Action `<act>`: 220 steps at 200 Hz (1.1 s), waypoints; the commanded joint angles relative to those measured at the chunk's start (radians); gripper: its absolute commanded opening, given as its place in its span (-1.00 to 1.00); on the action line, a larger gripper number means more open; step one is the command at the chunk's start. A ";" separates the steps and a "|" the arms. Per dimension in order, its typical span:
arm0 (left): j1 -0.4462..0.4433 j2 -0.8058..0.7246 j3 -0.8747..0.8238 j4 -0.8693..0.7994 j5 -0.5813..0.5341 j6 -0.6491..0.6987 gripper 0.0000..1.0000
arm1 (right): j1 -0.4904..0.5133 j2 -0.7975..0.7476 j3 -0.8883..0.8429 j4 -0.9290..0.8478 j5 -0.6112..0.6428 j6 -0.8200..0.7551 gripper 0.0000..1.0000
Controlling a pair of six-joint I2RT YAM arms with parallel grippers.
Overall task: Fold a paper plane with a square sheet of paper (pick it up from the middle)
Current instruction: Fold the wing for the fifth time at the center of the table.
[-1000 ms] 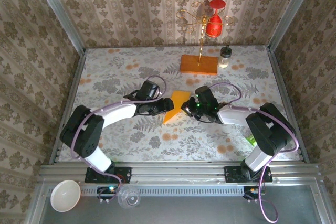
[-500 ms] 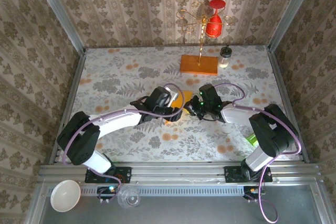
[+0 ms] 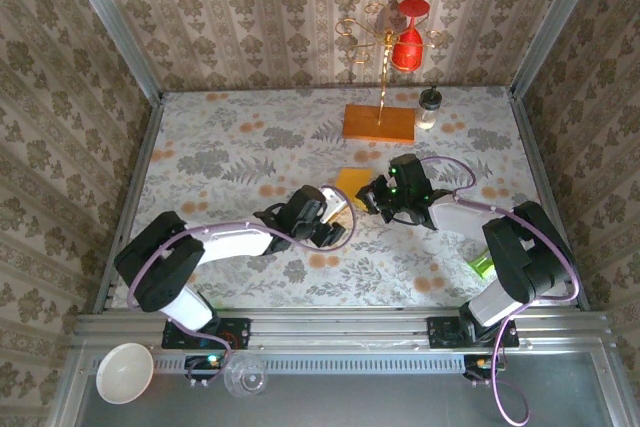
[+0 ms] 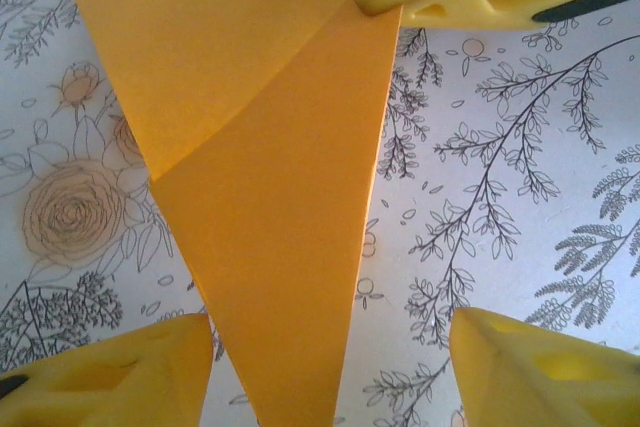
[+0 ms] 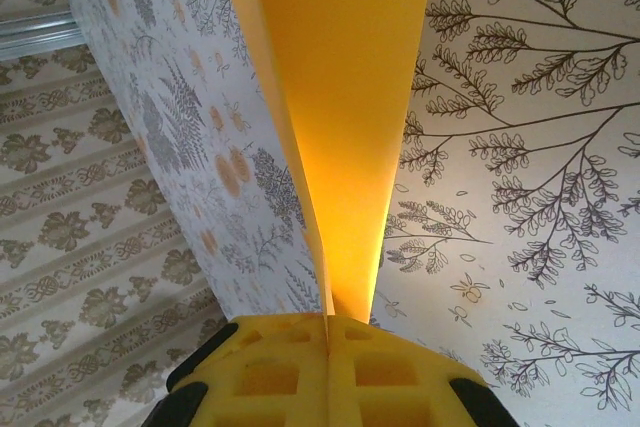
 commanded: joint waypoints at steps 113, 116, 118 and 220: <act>-0.031 0.117 0.037 0.147 -0.026 0.063 -0.22 | -0.006 -0.013 0.020 -0.098 -0.052 -0.007 -0.91; -0.030 0.119 0.036 0.146 -0.024 0.063 -0.23 | -0.006 -0.013 0.020 -0.099 -0.052 -0.007 -0.91; -0.031 0.120 0.036 0.146 -0.022 0.062 -0.24 | -0.006 -0.013 0.020 -0.100 -0.051 -0.008 -0.91; -0.010 0.158 0.024 0.178 0.076 -0.001 -0.61 | -0.085 -0.112 0.010 -0.252 0.021 -0.107 0.15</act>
